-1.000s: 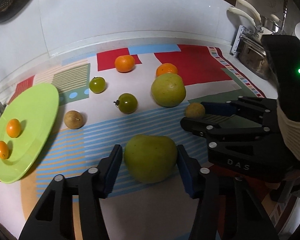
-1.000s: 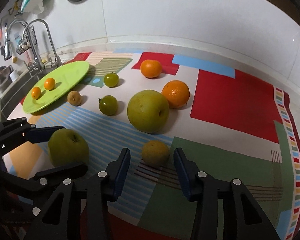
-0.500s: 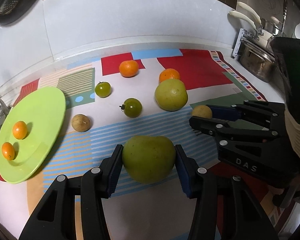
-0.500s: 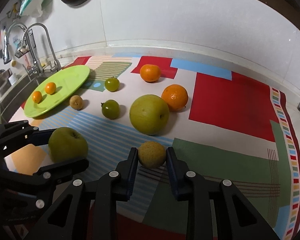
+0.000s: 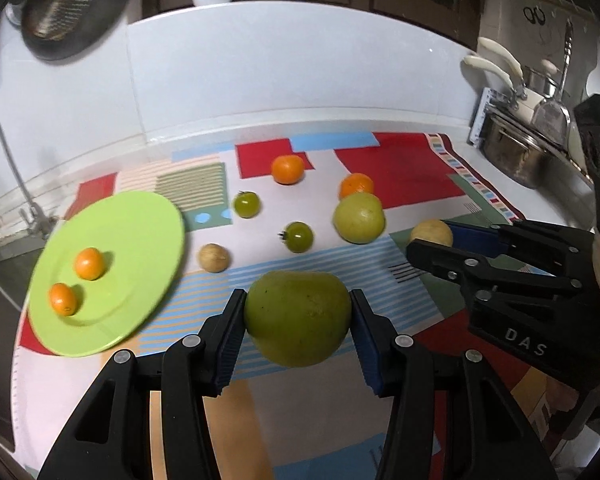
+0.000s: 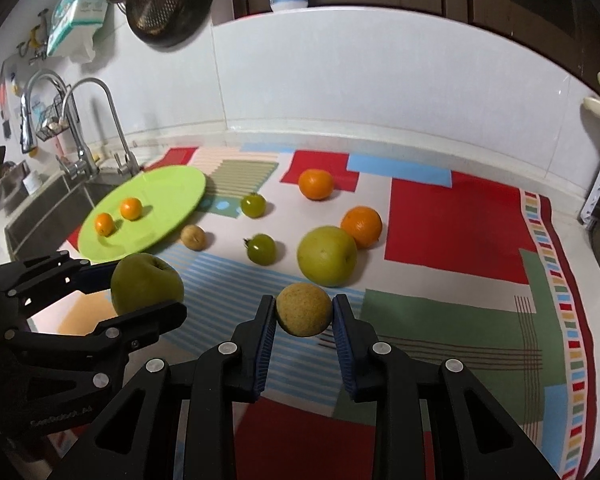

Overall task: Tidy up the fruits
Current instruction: 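Grasp the large green apple with the left tool while the right tool grasps a small brown fruit, then carry the green apple onto the plate with the left tool while the right tool places the brown fruit there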

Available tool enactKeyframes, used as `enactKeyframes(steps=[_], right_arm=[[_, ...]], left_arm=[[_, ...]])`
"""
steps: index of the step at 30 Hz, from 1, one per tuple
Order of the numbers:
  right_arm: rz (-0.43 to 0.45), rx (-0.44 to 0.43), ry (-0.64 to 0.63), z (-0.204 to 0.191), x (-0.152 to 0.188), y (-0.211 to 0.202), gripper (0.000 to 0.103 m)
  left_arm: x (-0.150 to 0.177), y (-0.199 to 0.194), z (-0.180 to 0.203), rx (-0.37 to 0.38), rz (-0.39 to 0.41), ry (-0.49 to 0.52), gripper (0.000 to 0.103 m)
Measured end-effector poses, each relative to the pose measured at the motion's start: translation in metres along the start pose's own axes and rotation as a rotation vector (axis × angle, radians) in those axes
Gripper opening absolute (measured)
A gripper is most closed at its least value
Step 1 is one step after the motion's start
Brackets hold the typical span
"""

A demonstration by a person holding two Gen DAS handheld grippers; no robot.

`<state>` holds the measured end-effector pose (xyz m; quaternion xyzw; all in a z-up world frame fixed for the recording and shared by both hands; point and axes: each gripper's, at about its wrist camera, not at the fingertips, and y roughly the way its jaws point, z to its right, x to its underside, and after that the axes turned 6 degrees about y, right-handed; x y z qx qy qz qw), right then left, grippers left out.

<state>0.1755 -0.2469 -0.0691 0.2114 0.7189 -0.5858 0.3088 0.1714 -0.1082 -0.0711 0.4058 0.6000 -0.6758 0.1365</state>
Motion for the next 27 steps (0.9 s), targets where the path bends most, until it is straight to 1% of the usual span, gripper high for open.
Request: enactKeyframes(steps=[5, 14, 23, 27], right_arm=[[0.033, -0.007, 0.010, -0.017, -0.001, -0.013, 0.030], [0.103, -0.025, 0.011, -0.057, -0.008, -0.029, 0.030], [0.146, -0.052, 0.004, -0.105, -0.017, -0.031, 0.030], [0.164, -0.064, -0.009, -0.125, -0.023, -0.027, 0.030]], left_arm=[[0.005, -0.020, -0.017, -0.037, 0.033, -0.020, 0.050], [0.016, -0.057, -0.052, -0.100, 0.086, -0.026, 0.050], [0.026, -0.081, -0.096, -0.142, 0.115, -0.035, 0.050], [0.027, -0.086, -0.113, -0.153, 0.125, -0.036, 0.050]])
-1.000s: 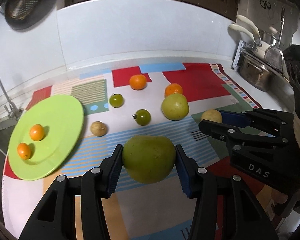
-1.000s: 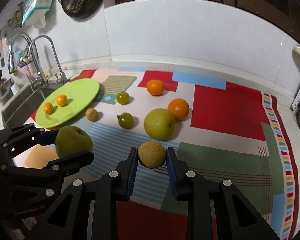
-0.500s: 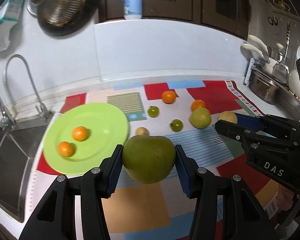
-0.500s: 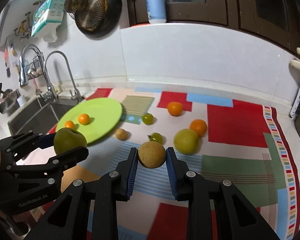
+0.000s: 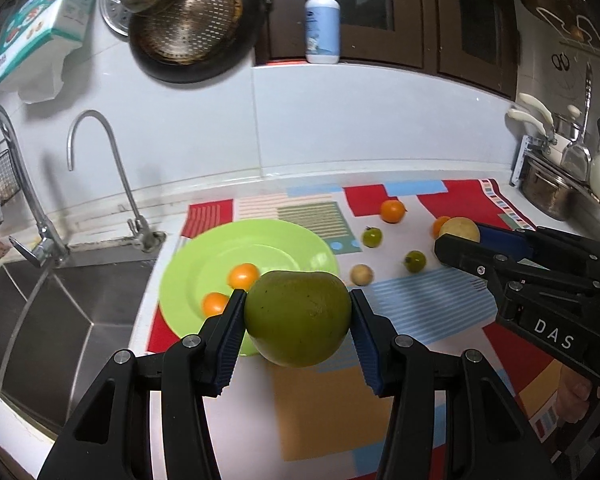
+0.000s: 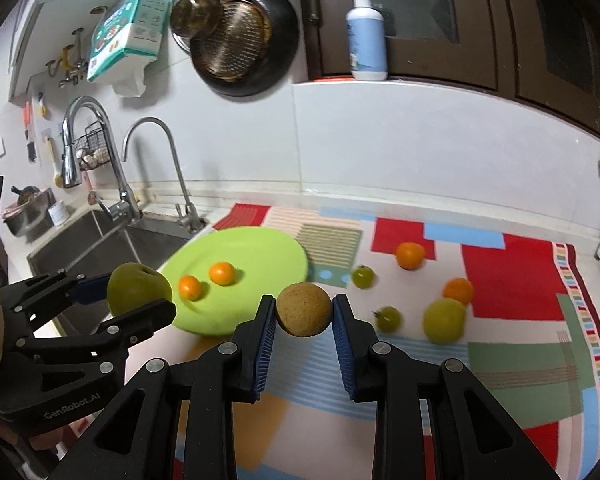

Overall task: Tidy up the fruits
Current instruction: 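Carry the green apple onto the plate with the left tool while the right tool places the brown fruit there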

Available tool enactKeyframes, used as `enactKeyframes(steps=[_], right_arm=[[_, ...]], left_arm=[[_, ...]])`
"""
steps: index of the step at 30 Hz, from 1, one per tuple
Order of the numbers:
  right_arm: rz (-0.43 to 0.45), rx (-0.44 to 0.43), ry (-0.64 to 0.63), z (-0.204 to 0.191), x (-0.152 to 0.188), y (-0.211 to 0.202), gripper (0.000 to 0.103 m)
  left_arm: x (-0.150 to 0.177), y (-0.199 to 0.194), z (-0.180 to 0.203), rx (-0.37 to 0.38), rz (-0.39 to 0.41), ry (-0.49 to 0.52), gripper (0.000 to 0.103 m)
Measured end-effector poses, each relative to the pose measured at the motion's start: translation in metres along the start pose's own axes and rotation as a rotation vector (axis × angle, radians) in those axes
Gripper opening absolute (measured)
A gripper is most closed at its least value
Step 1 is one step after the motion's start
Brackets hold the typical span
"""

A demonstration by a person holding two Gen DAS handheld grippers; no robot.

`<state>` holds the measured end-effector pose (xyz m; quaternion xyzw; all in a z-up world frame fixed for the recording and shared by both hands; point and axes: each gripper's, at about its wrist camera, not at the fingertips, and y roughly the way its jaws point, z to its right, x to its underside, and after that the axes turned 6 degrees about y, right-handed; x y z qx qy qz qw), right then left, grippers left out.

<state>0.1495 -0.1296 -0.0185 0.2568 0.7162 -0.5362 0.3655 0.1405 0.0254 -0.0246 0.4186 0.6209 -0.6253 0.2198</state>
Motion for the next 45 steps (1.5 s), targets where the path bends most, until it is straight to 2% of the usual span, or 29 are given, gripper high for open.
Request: enactKeyframes(steps=[16, 22, 31, 44, 45], right_arm=[[0.047, -0.023, -0.029, -0.059, -0.035, 0.048, 0.030], [0.016, -0.026, -0.032, -0.067, -0.044, 0.080, 0.030], [-0.059, -0.021, -0.039, -0.070, -0.049, 0.139, 0.030], [-0.169, -0.025, -0.022, -0.059, -0.038, 0.202, 0.030], [-0.174, -0.025, -0.022, -0.059, -0.037, 0.204, 0.030]], left_arm=[[-0.014, 0.030, -0.070, -0.013, 0.015, 0.003, 0.050], [-0.022, 0.055, -0.088, -0.006, 0.001, 0.006, 0.050], [-0.023, 0.111, -0.107, 0.008, -0.060, 0.003, 0.050], [-0.014, 0.166, -0.115, 0.042, -0.144, -0.007, 0.050], [-0.014, 0.168, -0.115, 0.050, -0.173, -0.013, 0.050]])
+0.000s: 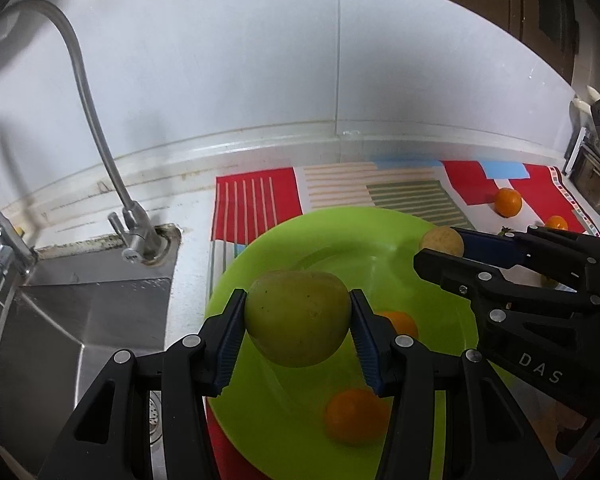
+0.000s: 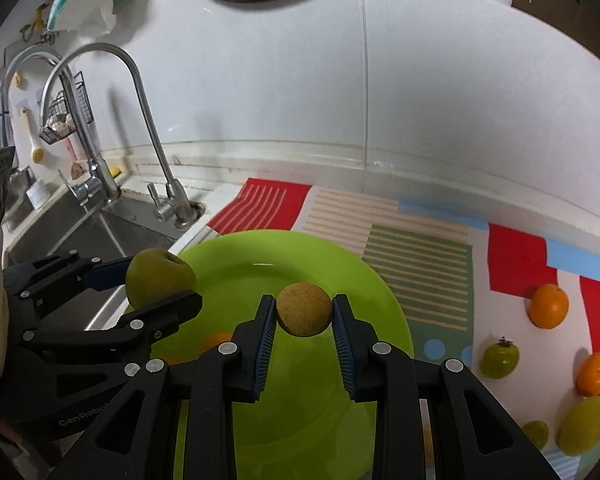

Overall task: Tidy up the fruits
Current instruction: 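Carry the green apple onto the plate with the left tool while the right tool places the brown fruit there, then open both tools and withdraw them from the green plate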

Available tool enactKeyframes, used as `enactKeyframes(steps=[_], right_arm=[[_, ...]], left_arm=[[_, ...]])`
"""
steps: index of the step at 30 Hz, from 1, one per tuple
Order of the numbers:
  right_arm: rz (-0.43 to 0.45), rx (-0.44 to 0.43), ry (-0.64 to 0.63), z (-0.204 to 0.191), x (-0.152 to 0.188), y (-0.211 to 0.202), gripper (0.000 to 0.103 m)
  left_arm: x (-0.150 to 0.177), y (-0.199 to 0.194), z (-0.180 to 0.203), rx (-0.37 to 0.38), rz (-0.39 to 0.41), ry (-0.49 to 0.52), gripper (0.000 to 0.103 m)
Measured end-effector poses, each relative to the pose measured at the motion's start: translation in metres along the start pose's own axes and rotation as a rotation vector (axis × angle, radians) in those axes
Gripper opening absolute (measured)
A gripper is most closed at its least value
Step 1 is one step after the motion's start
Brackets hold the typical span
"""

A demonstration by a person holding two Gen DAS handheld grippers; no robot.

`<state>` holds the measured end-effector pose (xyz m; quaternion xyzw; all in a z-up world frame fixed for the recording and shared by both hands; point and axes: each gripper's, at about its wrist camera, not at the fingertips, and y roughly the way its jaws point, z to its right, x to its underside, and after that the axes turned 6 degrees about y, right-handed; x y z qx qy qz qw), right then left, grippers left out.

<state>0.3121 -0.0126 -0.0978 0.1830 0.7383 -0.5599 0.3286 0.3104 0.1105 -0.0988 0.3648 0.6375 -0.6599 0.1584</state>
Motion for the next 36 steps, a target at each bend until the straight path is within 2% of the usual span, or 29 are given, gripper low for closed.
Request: enactKeyframes(steps=[5, 7, 8, 9, 11, 18, 27, 36], right_arm=[[-0.011, -0.005, 0.005, 0.001, 0.000, 0.007, 0.030], [-0.016, -0.005, 0.013, 0.002, 0.000, 0.006, 0.032], [-0.018, -0.003, 0.016, 0.003, -0.001, 0.006, 0.039], [-0.015, 0.008, 0.024, 0.004, 0.000, 0.004, 0.042], [0.004, 0.018, 0.039, 0.007, 0.000, -0.003, 0.042], [0.050, 0.059, 0.060, 0.009, 0.004, -0.035, 0.042], [0.127, 0.097, 0.090, 0.011, 0.013, -0.086, 0.056], [0.194, 0.138, 0.096, 0.013, 0.027, -0.137, 0.059]], left_arm=[[-0.001, 0.004, 0.002, 0.001, -0.006, 0.005, 0.050], [-0.002, -0.001, 0.002, -0.021, 0.019, 0.007, 0.055], [-0.003, -0.004, 0.002, -0.036, 0.035, 0.009, 0.061], [-0.004, -0.007, 0.002, -0.045, 0.044, 0.010, 0.064], [-0.003, -0.014, 0.003, -0.056, 0.054, 0.005, 0.064], [0.001, -0.042, 0.004, -0.074, 0.080, -0.025, 0.068], [0.004, -0.084, 0.019, -0.105, 0.133, -0.030, 0.077], [0.009, -0.123, 0.041, -0.111, 0.191, -0.033, 0.083]])
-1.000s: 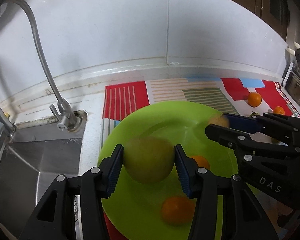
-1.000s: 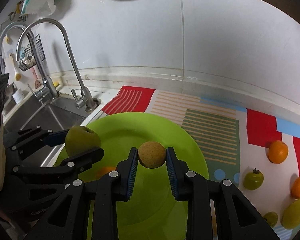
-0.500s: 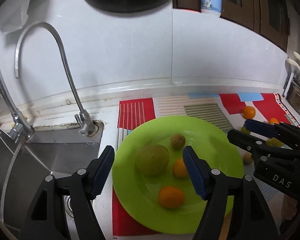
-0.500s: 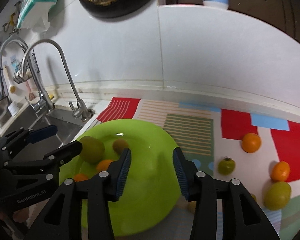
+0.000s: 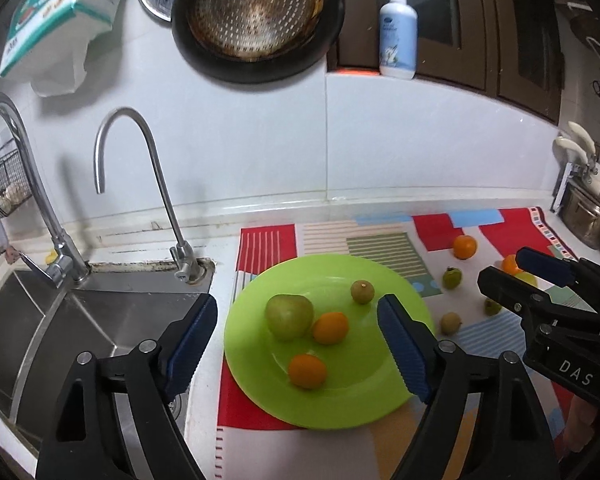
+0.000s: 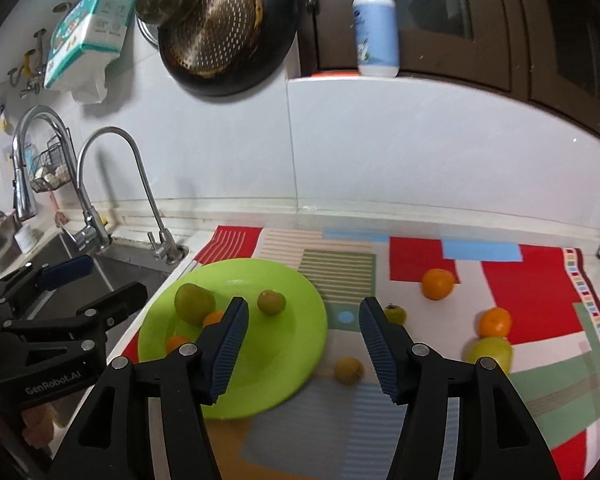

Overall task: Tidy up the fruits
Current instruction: 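Open both tools and withdraw them from the green plate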

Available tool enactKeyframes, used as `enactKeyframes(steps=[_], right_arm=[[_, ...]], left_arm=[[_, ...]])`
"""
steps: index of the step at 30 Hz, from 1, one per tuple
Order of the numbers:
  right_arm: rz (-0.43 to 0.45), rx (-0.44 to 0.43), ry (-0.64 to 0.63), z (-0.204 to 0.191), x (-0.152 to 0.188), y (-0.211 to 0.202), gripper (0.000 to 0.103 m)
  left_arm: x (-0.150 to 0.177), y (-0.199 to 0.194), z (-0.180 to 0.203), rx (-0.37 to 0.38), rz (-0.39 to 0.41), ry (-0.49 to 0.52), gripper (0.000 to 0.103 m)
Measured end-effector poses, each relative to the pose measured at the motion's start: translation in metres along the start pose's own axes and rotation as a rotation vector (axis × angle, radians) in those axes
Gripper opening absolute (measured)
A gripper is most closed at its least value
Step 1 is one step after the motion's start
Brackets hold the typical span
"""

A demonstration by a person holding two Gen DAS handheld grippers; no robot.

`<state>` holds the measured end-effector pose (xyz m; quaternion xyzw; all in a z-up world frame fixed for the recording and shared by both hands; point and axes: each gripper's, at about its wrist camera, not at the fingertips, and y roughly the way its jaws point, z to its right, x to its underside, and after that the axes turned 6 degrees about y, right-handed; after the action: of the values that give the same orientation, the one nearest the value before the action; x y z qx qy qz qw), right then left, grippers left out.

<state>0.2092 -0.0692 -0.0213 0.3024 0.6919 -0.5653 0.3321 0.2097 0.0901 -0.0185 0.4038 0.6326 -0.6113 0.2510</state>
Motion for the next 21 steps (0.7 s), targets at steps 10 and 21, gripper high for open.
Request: enactKeyframes(steps=[10, 21], right_arm=[[0.061, 0.052, -0.010, 0.021, 0.011, -0.053, 0.059], [0.086, 0.088, -0.005, 0.051, 0.017, -0.087, 0.059]], left_arm=[[0.000, -0.042, 0.026, 0.021, 0.053, 0.008, 0.088], [-0.002, -0.060, 0.063, 0.036, 0.075, 0.009, 0.088]])
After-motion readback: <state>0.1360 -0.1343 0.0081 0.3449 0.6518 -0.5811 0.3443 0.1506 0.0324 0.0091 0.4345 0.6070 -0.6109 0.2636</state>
